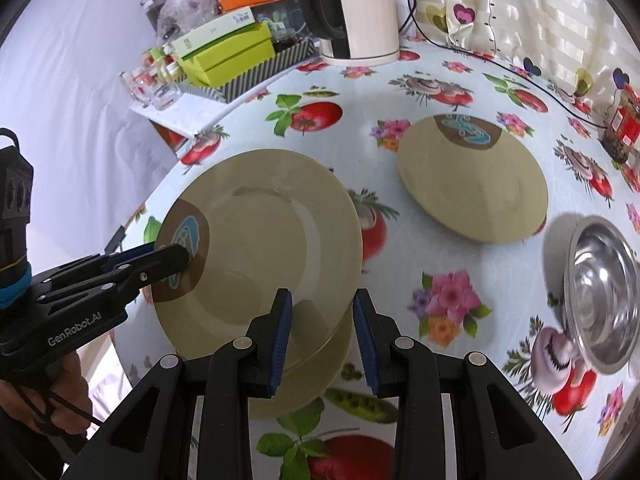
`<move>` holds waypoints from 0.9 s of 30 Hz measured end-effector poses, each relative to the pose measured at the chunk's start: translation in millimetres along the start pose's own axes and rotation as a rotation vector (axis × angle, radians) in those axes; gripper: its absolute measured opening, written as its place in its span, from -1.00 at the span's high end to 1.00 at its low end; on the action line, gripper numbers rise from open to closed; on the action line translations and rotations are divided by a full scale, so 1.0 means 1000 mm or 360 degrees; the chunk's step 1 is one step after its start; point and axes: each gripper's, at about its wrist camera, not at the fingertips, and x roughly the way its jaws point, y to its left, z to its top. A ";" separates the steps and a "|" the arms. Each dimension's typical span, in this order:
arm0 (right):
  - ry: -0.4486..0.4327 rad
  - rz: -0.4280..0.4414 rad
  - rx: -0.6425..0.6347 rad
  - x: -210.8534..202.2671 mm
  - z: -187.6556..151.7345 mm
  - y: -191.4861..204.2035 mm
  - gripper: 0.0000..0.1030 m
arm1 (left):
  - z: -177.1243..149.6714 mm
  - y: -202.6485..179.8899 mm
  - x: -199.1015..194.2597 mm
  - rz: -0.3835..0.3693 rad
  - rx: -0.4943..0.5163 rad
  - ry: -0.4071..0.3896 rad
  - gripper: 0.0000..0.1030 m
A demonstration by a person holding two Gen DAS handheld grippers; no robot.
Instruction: Organize plates and bowls
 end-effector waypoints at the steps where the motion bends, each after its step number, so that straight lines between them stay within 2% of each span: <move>1: 0.0004 0.0000 0.0000 0.000 -0.002 0.000 0.40 | -0.001 0.000 0.000 0.0000 -0.0001 0.0005 0.48; 14: 0.0061 0.0021 -0.0005 0.008 -0.016 0.005 0.40 | -0.018 0.005 -0.001 0.0011 -0.0012 0.0050 0.48; 27: 0.0063 0.0000 -0.0041 0.009 -0.017 0.009 0.36 | -0.023 0.005 0.000 0.0011 -0.0017 0.0072 0.48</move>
